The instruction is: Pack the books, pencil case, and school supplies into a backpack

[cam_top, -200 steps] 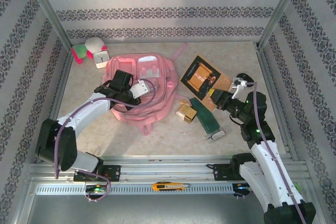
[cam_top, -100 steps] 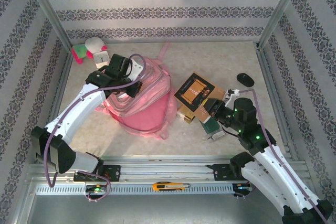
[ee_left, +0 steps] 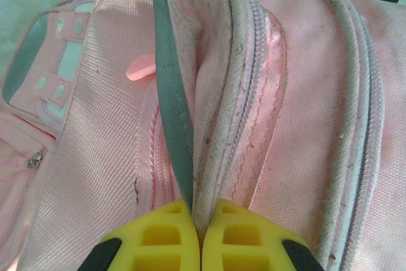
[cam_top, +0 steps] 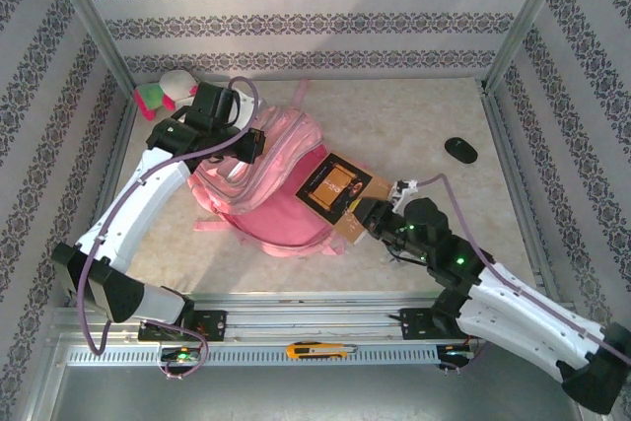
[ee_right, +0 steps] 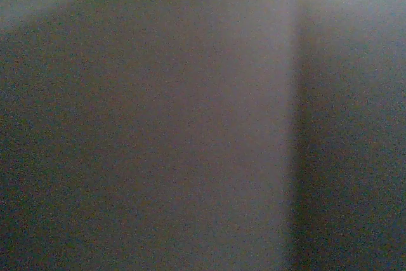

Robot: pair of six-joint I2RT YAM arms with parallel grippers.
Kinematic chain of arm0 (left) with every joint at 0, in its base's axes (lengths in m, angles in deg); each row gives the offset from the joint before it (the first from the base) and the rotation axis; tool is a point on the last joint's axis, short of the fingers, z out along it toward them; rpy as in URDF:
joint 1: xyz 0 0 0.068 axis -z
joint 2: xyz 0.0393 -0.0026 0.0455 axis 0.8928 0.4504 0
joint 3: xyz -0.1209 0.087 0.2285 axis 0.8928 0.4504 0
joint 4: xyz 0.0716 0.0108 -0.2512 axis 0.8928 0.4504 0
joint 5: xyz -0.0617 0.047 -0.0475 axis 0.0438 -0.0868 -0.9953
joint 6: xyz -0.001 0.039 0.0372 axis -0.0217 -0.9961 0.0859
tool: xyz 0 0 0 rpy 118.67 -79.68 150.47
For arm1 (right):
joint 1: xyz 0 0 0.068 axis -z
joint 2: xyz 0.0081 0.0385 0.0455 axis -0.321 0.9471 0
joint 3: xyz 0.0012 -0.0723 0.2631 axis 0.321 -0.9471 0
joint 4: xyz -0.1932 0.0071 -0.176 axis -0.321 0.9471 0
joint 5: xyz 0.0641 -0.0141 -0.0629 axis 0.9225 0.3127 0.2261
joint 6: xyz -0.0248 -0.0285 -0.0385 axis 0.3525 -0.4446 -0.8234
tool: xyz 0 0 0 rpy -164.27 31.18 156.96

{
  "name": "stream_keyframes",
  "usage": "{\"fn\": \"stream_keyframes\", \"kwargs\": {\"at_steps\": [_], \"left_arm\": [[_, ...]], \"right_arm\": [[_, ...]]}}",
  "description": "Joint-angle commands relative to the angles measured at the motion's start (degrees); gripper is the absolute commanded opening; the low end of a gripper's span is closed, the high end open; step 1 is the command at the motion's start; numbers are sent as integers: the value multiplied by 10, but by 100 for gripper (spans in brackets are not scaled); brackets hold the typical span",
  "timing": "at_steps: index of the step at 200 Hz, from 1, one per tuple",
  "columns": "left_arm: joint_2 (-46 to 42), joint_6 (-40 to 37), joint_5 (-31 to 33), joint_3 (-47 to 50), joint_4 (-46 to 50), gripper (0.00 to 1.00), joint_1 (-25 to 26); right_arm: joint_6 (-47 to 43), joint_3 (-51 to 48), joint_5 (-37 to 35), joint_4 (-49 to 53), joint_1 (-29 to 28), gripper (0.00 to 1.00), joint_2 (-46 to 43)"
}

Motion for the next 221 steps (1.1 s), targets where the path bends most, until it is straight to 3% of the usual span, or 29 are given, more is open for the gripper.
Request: {"fn": "stream_keyframes", "kwargs": {"at_steps": [1,54,84,120,152,196,221], "left_arm": [[2,27,-37,-21,-24,0,-9],[6,29,-61,-28,-24,0,-14],[4,29,-66,-33,-22,0,-20],[6,42,-99,-34,-37,0,-28],[3,48,-114,-38,-50,0,-32],[4,56,-127,-49,-57,0,-36],[3,52,-122,-47,-59,0,-39]], "right_arm": [[37,-21,-124,-203,-43,0,50],[69,32,-178,-444,-79,0,307],[87,72,-221,-492,-87,0,421],[119,152,-201,-569,-89,0,567],[144,230,-187,-581,-88,0,671],[202,292,-185,-498,-86,0,751],[222,298,-172,-463,-84,15,772]]}}
